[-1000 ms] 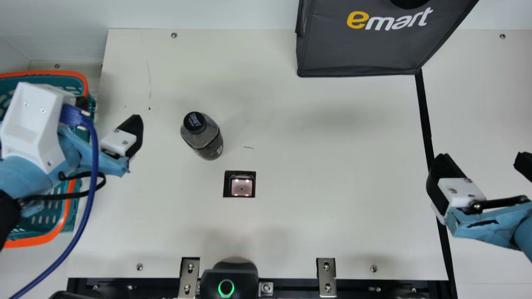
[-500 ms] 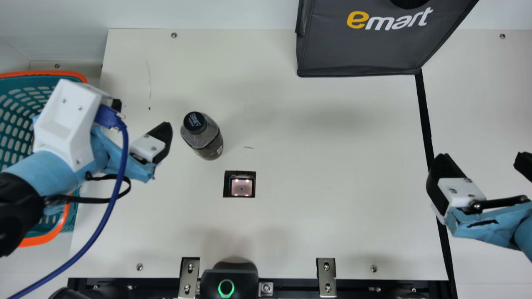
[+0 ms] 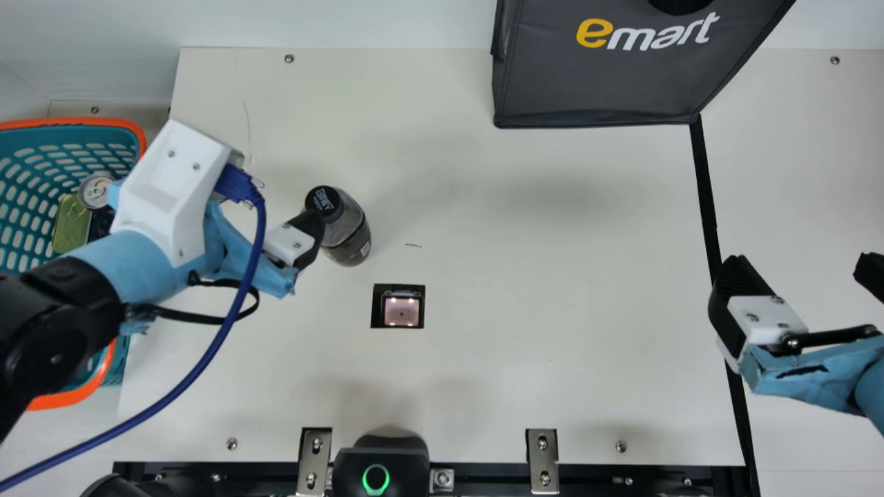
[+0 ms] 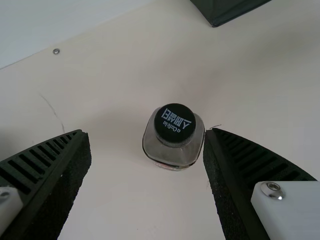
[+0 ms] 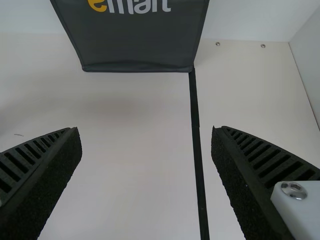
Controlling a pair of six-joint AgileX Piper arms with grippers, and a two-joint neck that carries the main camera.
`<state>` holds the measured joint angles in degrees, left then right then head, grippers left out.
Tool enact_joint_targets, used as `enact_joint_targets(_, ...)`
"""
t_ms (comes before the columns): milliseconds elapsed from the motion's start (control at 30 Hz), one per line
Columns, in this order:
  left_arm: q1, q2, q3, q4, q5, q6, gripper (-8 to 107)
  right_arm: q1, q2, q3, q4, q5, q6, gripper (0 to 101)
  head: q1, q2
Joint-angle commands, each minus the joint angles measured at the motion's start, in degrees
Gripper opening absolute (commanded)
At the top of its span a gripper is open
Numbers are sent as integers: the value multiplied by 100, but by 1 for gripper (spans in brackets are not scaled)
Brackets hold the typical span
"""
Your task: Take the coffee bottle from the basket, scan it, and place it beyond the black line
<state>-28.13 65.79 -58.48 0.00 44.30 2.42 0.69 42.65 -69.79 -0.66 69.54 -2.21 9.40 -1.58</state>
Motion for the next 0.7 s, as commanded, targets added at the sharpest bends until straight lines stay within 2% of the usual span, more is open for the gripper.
enact_joint_targets(0, -57, 67, -26, 75, 3, -176, 90, 0, 0, 0, 0, 0, 0, 91, -148, 0)
enact_joint_targets(667, -718, 1066, -361, 1358, -46, -2366, 90, 0, 0, 0, 0, 0, 0, 91, -148, 0)
